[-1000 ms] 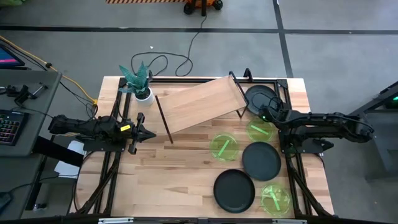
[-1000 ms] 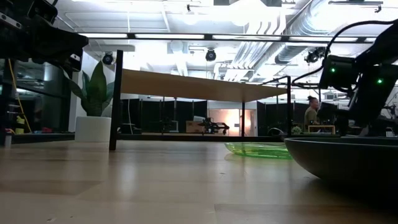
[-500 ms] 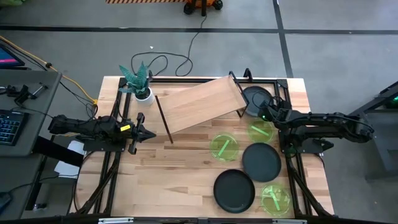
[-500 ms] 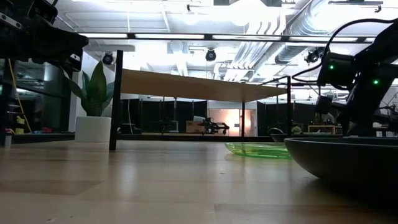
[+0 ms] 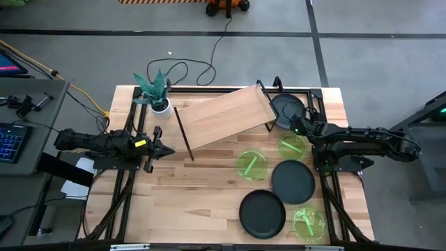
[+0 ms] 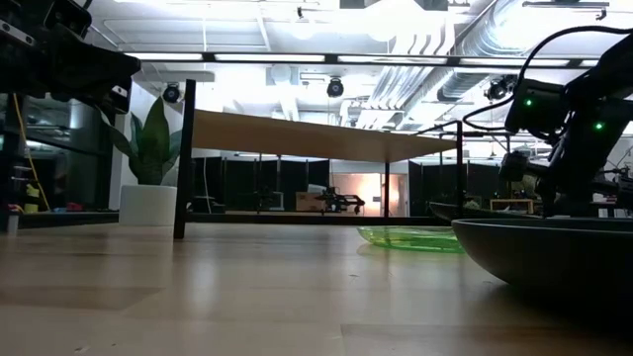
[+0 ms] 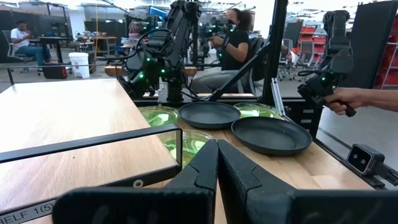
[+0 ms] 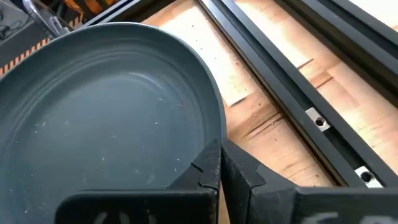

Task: Place and stack plates onto a shelf
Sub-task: Put the top black plate on the shelf

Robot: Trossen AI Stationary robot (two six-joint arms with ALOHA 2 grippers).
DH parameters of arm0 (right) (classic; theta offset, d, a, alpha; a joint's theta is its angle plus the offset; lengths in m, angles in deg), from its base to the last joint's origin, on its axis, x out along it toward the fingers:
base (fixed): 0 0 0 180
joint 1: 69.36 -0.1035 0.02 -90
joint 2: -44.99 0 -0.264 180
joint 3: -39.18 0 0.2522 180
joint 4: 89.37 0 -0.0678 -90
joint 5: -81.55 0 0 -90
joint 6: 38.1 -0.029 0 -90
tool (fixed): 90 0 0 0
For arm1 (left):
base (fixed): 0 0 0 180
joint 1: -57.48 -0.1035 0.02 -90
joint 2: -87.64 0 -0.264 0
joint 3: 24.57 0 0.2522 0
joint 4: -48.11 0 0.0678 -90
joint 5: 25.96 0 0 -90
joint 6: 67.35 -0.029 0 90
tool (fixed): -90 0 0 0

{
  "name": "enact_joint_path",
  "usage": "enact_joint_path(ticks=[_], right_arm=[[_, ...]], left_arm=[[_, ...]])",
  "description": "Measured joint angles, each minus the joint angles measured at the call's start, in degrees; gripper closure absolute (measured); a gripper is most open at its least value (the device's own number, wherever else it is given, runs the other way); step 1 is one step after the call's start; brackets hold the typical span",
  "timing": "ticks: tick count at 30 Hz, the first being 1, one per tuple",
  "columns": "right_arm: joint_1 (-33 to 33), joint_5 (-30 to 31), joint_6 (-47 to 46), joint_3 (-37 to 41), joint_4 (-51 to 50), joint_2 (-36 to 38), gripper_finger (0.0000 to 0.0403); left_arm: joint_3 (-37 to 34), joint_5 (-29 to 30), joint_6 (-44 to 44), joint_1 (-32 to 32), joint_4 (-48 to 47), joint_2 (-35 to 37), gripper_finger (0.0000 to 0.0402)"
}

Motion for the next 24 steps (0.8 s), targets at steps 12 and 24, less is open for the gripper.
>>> enact_joint_path(ticks=[12, 24], right_arm=[[0.0, 1.3, 1.7, 0.0, 0.0, 0.0, 0.0307], [0.0, 2.4, -0.2, 0.0, -2.1, 0.0, 0.0279]], left_arm=[[0.0, 0.0, 0.0, 0.0, 0.0, 0.0, 0.0401], [0.0, 0.0, 0.0, 0.0, 0.0, 0.0, 0.0402]])
